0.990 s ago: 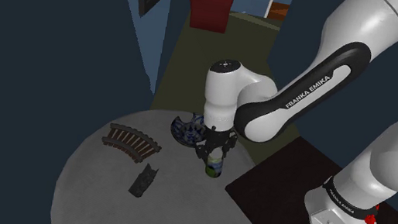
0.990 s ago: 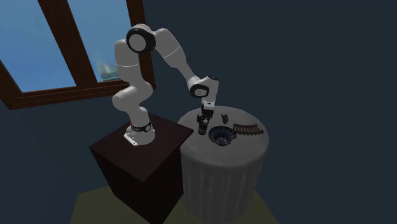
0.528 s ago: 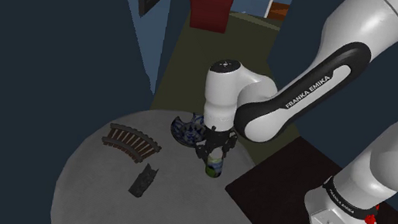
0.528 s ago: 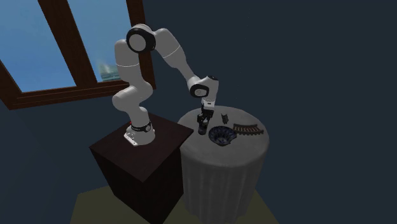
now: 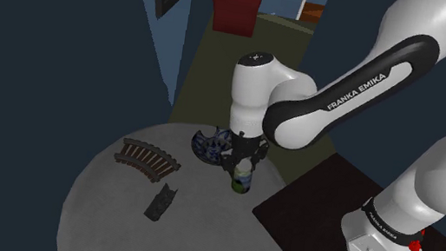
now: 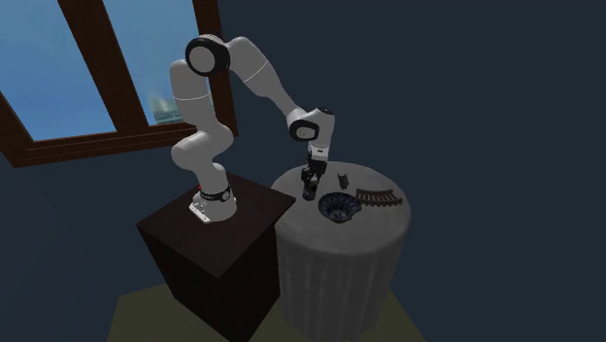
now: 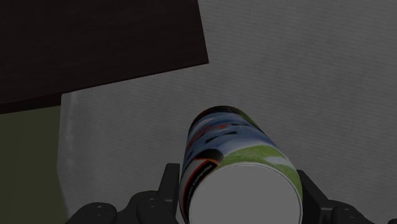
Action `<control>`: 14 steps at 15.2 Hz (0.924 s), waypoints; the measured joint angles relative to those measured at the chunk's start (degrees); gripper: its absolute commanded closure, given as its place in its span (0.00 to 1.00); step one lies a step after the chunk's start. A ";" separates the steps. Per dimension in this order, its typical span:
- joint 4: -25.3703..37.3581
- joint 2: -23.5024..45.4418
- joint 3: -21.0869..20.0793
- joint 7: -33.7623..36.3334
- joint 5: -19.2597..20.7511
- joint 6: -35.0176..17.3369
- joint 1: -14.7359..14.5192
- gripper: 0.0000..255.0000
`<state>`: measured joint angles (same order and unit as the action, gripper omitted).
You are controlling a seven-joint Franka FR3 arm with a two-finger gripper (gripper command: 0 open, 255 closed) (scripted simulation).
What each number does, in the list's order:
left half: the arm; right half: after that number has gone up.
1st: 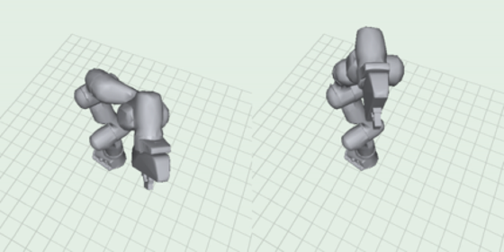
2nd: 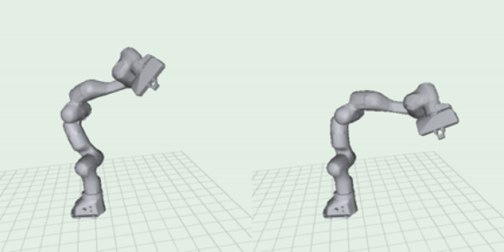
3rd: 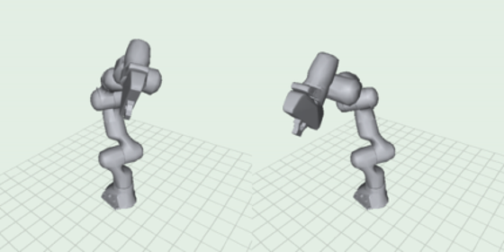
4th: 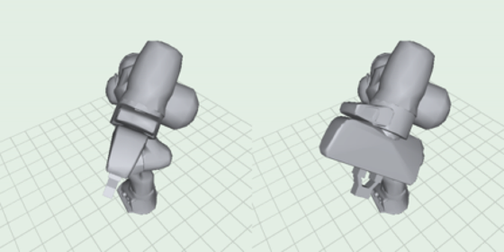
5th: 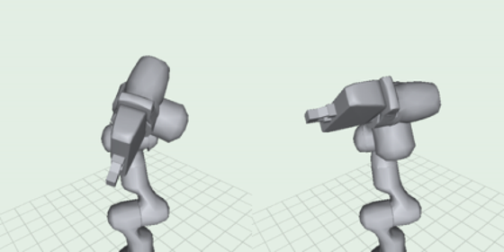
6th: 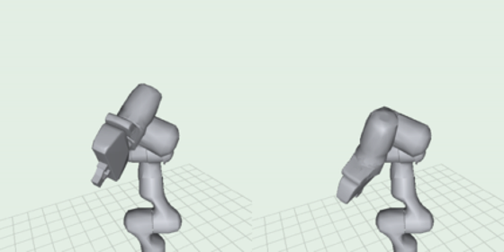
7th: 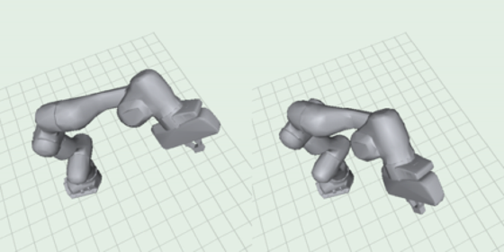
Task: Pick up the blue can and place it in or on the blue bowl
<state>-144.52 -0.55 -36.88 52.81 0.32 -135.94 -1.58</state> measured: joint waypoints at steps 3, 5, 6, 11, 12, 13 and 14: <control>0.36 -2.63 0.07 -1.71 -2.16 2.49 -0.12 1.00; 0.60 -4.39 0.26 -2.82 -3.47 4.17 -0.23 1.00; 0.94 -5.14 0.35 -3.23 -4.00 5.14 -0.32 1.00; 2.11 -8.71 0.94 -4.99 -6.24 9.37 -0.79 1.00; 2.38 -9.58 1.13 -5.40 -6.73 10.38 -0.91 1.00; 2.58 -10.30 1.34 -5.78 -7.10 11.22 -0.99 1.00; 2.74 -11.05 1.41 -5.95 -7.56 12.05 -1.20 1.00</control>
<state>-141.78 -11.60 -35.47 46.87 -7.24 -123.89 -2.77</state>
